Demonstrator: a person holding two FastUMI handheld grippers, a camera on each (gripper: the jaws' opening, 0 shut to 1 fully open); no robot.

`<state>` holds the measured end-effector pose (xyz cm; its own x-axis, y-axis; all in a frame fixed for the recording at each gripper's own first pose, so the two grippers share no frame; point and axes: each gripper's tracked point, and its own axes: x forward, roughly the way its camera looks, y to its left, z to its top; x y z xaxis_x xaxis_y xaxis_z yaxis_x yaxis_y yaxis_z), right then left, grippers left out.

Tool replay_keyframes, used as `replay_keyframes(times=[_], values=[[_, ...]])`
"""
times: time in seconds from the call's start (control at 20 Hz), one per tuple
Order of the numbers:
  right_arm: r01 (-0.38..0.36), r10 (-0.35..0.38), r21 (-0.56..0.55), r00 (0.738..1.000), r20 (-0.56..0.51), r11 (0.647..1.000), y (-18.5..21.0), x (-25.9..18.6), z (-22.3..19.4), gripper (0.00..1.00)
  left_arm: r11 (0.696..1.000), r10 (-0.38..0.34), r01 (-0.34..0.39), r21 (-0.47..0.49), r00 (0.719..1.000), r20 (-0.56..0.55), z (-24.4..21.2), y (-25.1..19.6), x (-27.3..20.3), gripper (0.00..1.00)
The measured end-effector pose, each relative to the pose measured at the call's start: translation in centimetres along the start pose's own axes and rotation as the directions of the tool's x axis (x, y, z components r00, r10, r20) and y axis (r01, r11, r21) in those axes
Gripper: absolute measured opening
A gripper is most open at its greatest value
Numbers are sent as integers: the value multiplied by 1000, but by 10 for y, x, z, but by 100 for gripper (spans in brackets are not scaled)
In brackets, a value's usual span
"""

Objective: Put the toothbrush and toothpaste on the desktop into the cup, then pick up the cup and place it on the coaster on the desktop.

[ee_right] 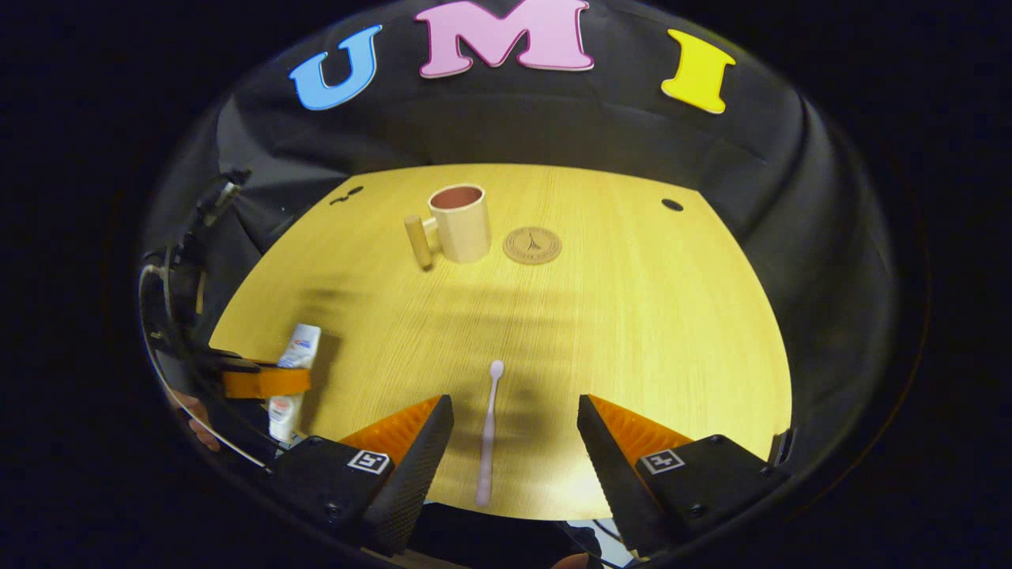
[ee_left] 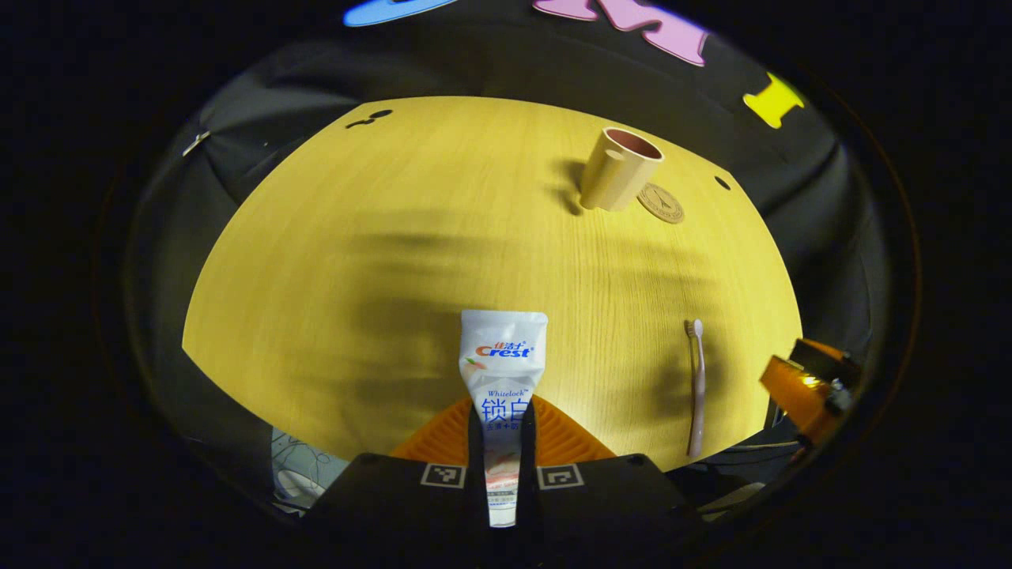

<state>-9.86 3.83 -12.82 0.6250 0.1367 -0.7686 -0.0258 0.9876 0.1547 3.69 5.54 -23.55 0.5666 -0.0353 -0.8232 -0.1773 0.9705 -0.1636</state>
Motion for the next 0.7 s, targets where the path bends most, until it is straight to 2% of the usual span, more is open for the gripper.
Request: replay_keyframes(times=[0.3,0.5,0.6,0.65,0.7], values=[[25,-26,-10,993,-111,1000,3,4,-21,96,1000,7,-6,-28,1000,20,-9,34,-21,18],[42,-39,15,985,-170,999,9,4,-31,91,999,5,-4,-52,1000,21,-13,50,-25,18],[46,-43,11,981,-191,999,11,6,-34,86,998,4,-2,-62,1000,22,-16,56,-27,18],[49,-48,1,979,-199,999,10,6,-35,72,998,6,-5,-63,1000,22,-17,60,-27,18],[53,-53,-5,976,-209,999,9,5,-37,80,998,10,-9,-62,1000,22,-18,62,-27,18]])
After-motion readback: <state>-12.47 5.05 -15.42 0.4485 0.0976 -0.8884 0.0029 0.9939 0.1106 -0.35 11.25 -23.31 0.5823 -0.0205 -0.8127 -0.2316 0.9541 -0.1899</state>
